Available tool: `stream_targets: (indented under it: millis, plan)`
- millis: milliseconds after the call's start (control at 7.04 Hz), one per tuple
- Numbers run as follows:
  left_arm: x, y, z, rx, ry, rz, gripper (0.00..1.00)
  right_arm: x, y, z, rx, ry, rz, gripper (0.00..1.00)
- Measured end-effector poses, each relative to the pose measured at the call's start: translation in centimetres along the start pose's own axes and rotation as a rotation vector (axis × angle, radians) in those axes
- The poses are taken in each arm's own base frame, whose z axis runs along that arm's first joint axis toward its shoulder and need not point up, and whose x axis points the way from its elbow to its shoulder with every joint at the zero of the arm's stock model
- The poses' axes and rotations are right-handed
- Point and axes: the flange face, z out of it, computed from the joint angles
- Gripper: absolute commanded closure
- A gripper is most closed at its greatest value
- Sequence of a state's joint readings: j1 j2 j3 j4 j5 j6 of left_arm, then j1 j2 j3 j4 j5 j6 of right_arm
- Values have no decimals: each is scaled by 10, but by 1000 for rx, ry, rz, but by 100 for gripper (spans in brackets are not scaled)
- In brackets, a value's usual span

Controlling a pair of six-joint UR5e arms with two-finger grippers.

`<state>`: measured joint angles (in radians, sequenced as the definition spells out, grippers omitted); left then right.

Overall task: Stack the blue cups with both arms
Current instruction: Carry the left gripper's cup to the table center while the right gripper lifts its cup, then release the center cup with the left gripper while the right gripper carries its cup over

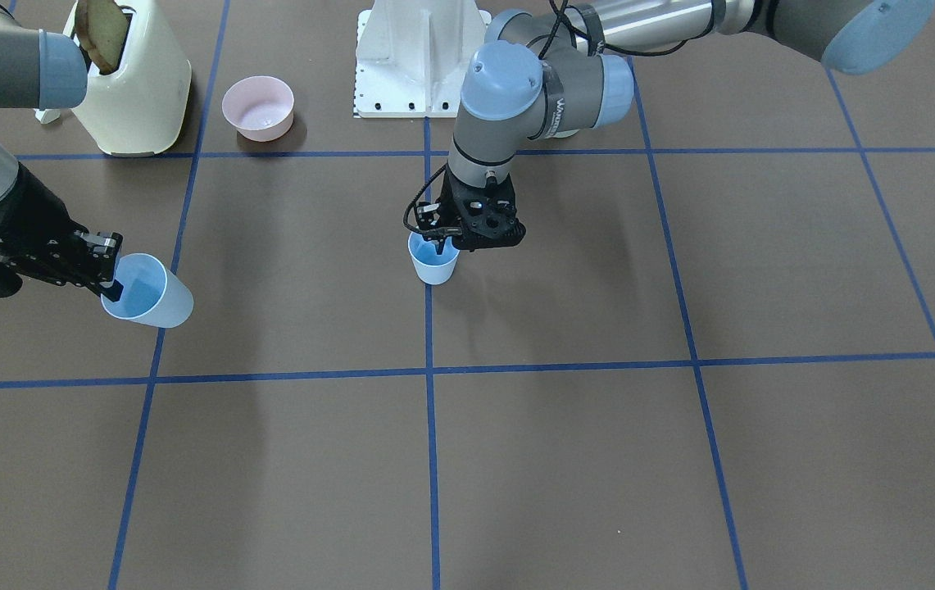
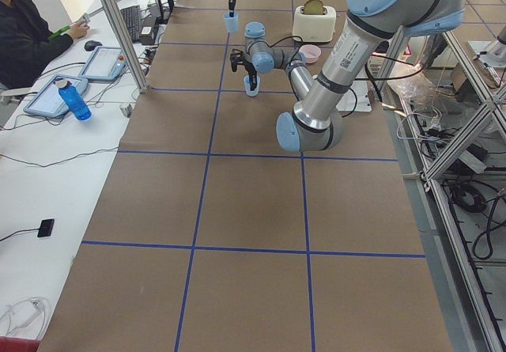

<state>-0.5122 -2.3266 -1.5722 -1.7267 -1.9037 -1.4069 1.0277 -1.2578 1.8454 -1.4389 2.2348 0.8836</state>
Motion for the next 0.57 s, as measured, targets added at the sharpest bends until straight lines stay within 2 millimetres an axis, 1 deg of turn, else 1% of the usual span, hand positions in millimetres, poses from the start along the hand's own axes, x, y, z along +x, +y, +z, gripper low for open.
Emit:
stream_targets:
  millis: [284,426,568]
  plan:
    - [2,0,-8,5,19,7,2,-1,-1,-2,4,-2,-1,100]
    - [4,-1,-21,11,39,11,2,-5,-2,-5,6,-5,-2,100]
    - [1,-8,-39,18,61,9,2,-15,-6,-9,5,-1,4,100]
